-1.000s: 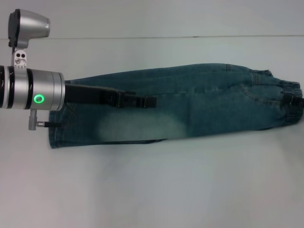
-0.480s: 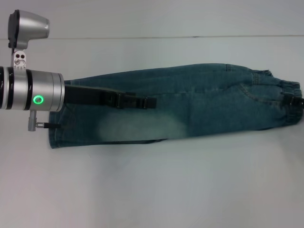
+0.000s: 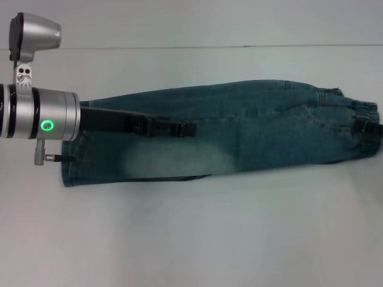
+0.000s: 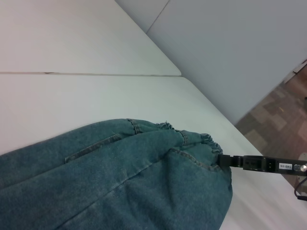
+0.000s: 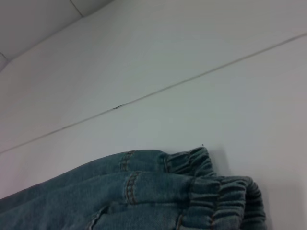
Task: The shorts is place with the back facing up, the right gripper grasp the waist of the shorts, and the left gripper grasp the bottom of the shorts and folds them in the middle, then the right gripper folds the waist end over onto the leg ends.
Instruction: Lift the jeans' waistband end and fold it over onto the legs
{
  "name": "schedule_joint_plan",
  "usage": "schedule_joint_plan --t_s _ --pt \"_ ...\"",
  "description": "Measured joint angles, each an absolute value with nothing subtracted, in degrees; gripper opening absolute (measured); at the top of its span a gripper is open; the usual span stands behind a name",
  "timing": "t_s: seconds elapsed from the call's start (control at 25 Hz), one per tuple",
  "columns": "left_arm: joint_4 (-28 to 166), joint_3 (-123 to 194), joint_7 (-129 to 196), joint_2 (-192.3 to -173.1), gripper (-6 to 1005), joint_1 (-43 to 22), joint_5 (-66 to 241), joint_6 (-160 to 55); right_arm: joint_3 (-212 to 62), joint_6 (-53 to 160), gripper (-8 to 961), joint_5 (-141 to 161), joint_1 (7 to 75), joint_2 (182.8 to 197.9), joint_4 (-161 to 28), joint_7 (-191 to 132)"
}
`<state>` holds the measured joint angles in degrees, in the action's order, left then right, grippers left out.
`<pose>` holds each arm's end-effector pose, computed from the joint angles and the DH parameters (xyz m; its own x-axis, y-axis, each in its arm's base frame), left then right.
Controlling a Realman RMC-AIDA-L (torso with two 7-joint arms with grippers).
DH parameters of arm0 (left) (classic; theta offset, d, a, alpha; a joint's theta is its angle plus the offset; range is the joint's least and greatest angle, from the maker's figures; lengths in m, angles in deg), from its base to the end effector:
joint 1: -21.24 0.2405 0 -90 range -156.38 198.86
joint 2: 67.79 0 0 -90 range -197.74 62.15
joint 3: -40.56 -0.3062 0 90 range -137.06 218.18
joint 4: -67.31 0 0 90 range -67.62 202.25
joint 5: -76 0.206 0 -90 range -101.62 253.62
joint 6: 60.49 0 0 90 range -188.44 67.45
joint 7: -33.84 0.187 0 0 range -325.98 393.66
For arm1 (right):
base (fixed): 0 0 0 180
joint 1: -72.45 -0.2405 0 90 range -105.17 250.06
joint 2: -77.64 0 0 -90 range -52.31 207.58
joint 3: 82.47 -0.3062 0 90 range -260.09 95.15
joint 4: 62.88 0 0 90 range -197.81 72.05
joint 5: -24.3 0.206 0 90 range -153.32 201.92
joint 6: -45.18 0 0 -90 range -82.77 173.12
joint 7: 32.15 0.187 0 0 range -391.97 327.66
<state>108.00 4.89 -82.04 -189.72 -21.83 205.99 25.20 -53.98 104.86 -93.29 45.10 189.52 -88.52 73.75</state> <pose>-0.2258 0.4120 -0.0854 0.5833 0.7262 0.3637 0.7679 -0.6390 0.0445 0.4264 0.3957 0.0011 0.2658 -0.6806 -0.6827 -0.9609 -0.1299 -0.2446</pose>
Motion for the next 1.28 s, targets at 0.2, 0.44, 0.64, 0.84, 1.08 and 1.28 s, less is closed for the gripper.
schedule_joint_plan --t_s 0.2,0.44,0.64,0.84,1.08,1.28 --pt "108.07 4.80 -82.07 -189.70 935 -21.97 205.99 25.18 -53.78 104.43 916 -93.30 44.72 189.52 -88.12 73.67" --pt "108.14 4.99 -82.15 -189.69 935 -21.95 205.99 25.20 -53.71 104.35 915 -93.29 44.06 189.61 -88.04 73.49" --pt "108.17 5.05 -82.17 -189.65 935 -21.87 205.99 25.20 -53.65 104.35 915 -93.29 43.79 189.61 -88.01 73.48" --pt "108.18 5.09 -82.18 -189.59 935 -21.89 205.99 25.13 -53.64 104.55 913 -93.04 43.79 189.64 -88.01 73.43" --pt "108.11 4.97 -82.18 -189.60 935 -21.97 205.99 25.02 -53.96 104.24 911 -93.14 44.25 189.78 -88.00 73.75" --pt "108.14 5.10 -82.18 -189.61 936 -22.04 205.99 25.11 -53.83 103.88 909 -93.21 44.34 189.78 -87.90 73.97"
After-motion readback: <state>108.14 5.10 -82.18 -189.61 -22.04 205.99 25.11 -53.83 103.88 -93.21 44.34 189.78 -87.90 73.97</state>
